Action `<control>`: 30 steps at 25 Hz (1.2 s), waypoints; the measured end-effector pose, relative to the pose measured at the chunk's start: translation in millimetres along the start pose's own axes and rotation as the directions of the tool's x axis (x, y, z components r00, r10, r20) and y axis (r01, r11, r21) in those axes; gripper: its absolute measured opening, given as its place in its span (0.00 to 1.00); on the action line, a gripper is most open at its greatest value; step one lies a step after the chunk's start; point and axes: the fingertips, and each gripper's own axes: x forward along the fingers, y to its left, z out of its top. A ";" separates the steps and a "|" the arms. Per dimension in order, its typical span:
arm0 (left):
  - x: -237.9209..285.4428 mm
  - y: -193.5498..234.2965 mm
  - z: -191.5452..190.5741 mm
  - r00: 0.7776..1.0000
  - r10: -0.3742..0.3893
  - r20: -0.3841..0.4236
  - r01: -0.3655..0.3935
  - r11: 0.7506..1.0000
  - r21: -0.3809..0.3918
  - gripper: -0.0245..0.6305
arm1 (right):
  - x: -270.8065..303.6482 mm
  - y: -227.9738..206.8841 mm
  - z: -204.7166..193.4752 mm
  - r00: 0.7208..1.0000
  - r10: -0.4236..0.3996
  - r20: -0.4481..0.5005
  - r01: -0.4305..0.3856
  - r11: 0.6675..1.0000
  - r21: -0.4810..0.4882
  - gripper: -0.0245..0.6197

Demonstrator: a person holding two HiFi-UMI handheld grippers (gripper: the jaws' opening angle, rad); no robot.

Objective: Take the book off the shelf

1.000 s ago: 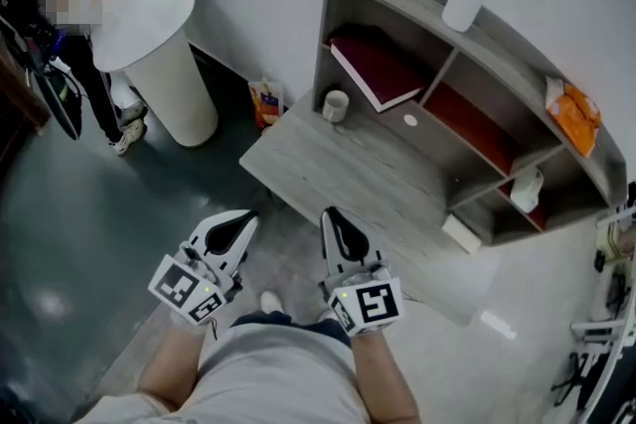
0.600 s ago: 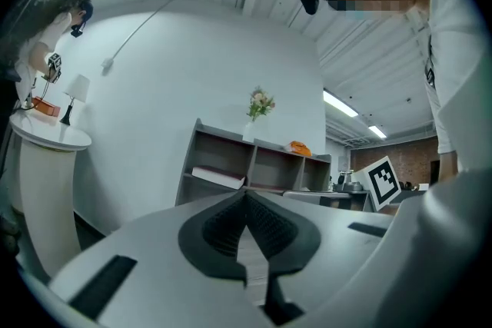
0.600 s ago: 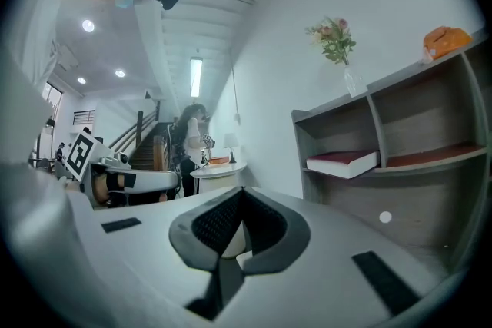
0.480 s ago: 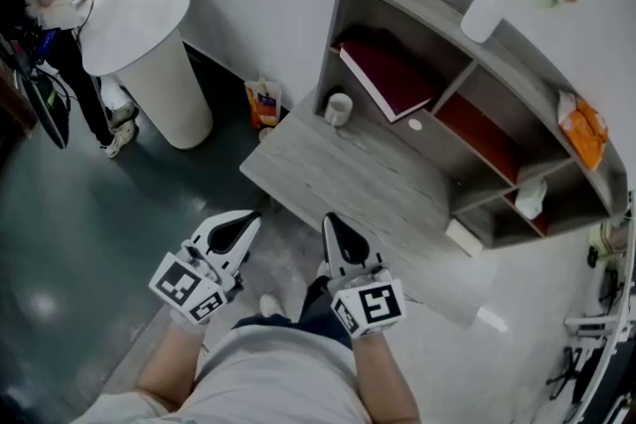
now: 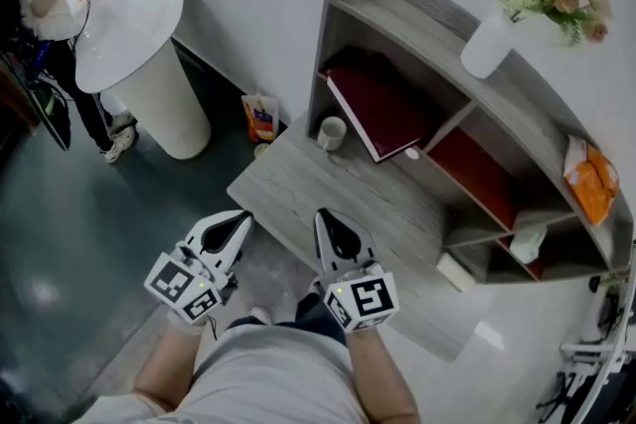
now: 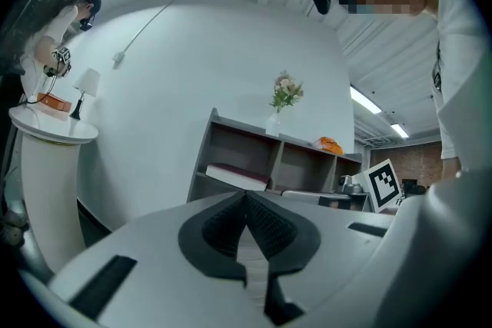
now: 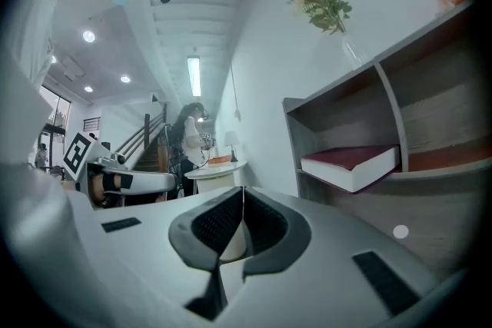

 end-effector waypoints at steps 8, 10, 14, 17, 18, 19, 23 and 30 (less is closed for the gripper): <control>72.9 -13.1 0.5 0.998 0.024 -0.051 -0.022 0.999 0.033 0.06 | 6.2 -84.8 -18.1 0.999 0.025 -0.037 -0.018 0.983 0.181 0.07; 91.2 -19.8 -3.1 0.997 0.021 -0.069 -0.019 0.999 0.042 0.06 | 1.1 -105.8 -25.4 0.999 0.028 -0.038 -0.018 0.967 0.256 0.07; 122.8 -30.1 -12.0 0.994 0.029 -0.105 -0.023 0.998 0.054 0.06 | -9.3 -138.4 -36.2 0.999 0.042 -0.033 -0.028 0.934 0.356 0.07; 138.3 -36.1 -19.8 0.992 0.034 -0.125 -0.028 0.998 0.050 0.06 | -17.3 -158.4 -39.6 0.999 0.043 -0.004 -0.037 0.890 0.454 0.07; 142.2 -37.8 -22.0 0.991 0.033 -0.131 -0.027 0.998 0.050 0.06 | -19.3 -164.4 -39.9 0.999 0.041 0.013 -0.042 0.870 0.491 0.07; 145.6 -39.4 -23.4 0.990 0.031 -0.137 -0.024 0.998 0.052 0.06 | -20.8 -170.0 -39.7 0.999 0.036 0.030 -0.046 0.849 0.526 0.07; 153.4 -40.6 -23.8 0.988 0.020 -0.153 -0.011 0.998 0.055 0.06 | -24.3 -185.4 -34.6 0.998 -0.005 0.068 -0.038 0.785 0.618 0.13; 148.8 -35.1 -19.3 0.985 -0.024 -0.170 0.036 0.997 0.064 0.06 | -17.6 -199.3 -13.6 0.981 -0.072 0.179 -0.096 0.620 0.779 0.37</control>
